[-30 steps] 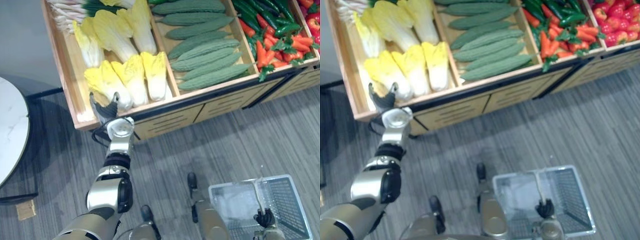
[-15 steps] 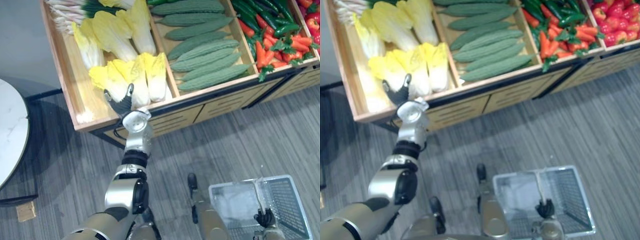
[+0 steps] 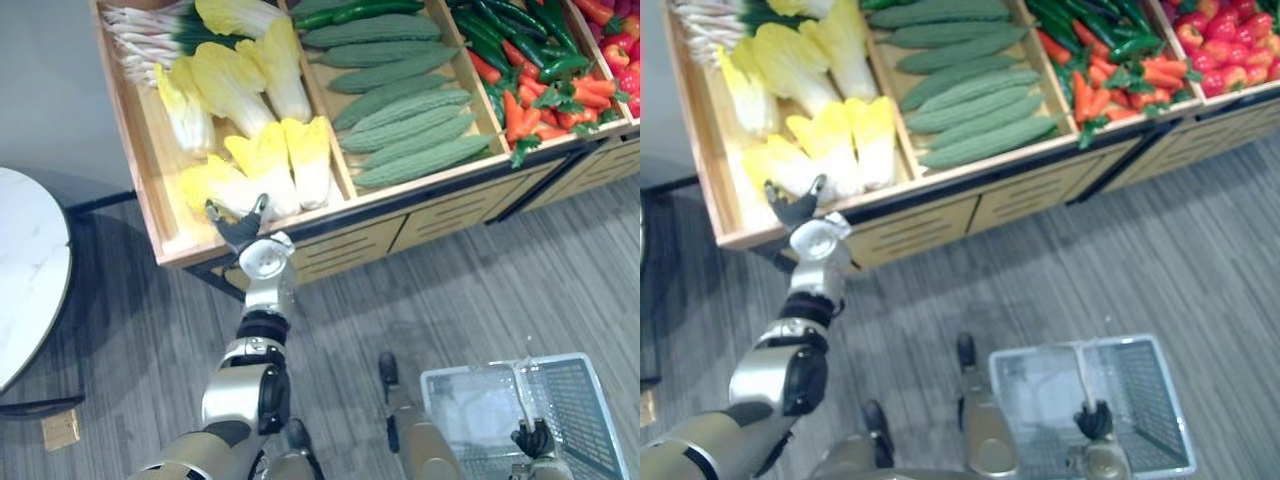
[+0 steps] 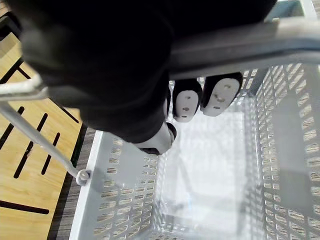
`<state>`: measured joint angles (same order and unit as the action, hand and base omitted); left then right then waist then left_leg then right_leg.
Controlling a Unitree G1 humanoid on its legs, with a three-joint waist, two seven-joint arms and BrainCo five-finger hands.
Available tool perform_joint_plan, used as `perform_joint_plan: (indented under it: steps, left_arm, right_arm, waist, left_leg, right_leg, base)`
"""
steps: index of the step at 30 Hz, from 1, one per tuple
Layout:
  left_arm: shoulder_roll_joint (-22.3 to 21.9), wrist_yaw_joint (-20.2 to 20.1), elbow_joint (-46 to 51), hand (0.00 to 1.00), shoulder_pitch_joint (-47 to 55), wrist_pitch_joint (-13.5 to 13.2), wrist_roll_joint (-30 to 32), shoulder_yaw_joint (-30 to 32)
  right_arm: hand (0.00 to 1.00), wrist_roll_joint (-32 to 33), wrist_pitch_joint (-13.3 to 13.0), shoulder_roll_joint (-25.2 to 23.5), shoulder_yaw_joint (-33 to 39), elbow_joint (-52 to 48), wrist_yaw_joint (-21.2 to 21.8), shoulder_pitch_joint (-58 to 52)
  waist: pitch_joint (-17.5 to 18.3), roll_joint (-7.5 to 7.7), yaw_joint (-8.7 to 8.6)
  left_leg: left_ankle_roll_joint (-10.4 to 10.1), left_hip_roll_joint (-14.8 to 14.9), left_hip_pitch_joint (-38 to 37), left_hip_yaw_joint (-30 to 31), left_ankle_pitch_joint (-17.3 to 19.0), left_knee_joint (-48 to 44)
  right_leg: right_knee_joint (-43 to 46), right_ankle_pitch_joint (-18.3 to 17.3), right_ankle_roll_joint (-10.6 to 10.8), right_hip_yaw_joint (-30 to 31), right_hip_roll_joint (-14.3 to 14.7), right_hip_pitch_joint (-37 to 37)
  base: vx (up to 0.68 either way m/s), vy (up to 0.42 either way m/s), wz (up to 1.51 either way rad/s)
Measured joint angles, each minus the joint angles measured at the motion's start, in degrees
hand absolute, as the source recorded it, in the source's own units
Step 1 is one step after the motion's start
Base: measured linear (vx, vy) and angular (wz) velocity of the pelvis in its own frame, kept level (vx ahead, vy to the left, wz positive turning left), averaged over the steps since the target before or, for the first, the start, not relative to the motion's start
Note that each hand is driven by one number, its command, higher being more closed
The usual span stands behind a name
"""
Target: Pick vegetable in the basket
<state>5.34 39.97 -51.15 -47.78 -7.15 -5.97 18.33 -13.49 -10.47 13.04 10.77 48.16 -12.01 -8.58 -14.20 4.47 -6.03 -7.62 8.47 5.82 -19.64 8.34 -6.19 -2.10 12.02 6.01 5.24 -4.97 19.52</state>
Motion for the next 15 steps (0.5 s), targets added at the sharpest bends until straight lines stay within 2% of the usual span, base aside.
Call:
perform_joint_plan:
  steps: [5, 15]
  left_arm:
    - [2.23, -1.86, -3.79, 0.0, -1.47, 2.52, 1.87, 0.82]
    - [3.98, -2.22, -4.85, 0.0, -3.24, 4.54, 4.96, 1.36]
  right_arm:
    - [1.0, 0.07, -0.08, 0.35, -0.48, 0.01, 0.2, -0.01]
    - [1.0, 0.58, -0.76, 2.33, -3.91, -0.92, 1.38, 0.01]
  waist:
    - [0.0, 0.0, 0.0]
    - [0.07, 0.18, 0.66]
  left_leg:
    - [0.0, 0.0, 0.0, -0.05, -0.01, 0.0]
    - [-0.61, 0.43, 1.18, -1.75, -0.3, -0.03]
  right_leg:
    - [-0.13, 0.01, -0.01, 0.02, 0.01, 0.21]
    - [-0.22, 0.05, 0.08, 0.95, 0.49, 2.35]
  base:
    - [0.0, 0.0, 0.0]
    - [-0.01, -0.024, -0.05]
